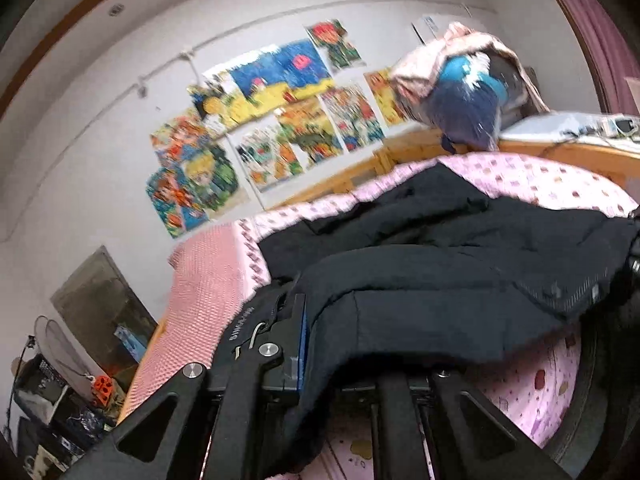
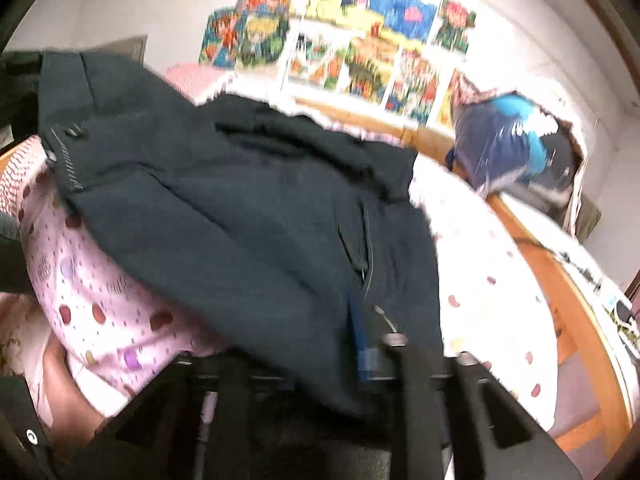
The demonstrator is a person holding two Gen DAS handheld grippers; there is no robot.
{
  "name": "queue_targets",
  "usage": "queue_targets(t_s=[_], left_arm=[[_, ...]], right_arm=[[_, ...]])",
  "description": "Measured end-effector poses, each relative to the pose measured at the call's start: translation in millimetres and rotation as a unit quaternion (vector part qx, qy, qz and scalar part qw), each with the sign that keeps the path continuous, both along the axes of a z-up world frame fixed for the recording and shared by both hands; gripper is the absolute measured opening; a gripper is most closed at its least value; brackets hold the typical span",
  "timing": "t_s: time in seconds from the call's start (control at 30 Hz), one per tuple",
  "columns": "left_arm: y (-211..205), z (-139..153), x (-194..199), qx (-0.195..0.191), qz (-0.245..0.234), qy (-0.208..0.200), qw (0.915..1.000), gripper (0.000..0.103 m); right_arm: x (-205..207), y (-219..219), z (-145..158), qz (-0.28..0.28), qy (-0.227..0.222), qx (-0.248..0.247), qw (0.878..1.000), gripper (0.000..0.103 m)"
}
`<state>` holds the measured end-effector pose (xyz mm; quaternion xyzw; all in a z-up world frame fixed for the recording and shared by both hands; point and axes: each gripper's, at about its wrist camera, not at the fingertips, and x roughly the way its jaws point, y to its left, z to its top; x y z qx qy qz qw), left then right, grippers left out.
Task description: Fold large clothes
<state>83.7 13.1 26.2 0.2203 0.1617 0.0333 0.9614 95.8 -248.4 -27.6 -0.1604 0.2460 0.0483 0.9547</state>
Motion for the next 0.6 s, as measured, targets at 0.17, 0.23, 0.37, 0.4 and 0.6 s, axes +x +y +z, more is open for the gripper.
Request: queue_targets(t_s=[0.17, 0.23, 0.37, 0.4, 0.6], left_arm=[[-10.6, 13.2, -18.1, -0.001, -0.001, -0.054, 0.9985, 0.008], [-13.0, 20.5, -27.3, -0.009, -0.006, -0.07, 0.9975, 0.007], [-16.5, 36.9, -50.6, -0.024, -0.024, -0.084, 0.9959, 0.007], [-17.3, 40.5, -55.6, -0.024, -0.028, -0.084, 0.9958, 0.007], [-10.5, 73.4, -76.8, -0.034, -0.045, -0.077, 0.9955, 0.007]], right_arm=[[-6.7, -14.5, 30.5, -0.005, -0.084, 0.051, 0.995, 0.007], [-10.3, -20.5, 41.0, -0.007, -0.108, 0.069, 0.992, 0.007], [-24.8, -30.7, 59.1, -0.009, -0.156, 0.091, 0.984, 0.007], [-27.7, -34.2, 63.5, -0.007, -0.165, 0.096, 0.982, 0.006], [-51.4, -48.2, 95.1, 0.016, -0.188, 0.136, 0.973, 0.006]])
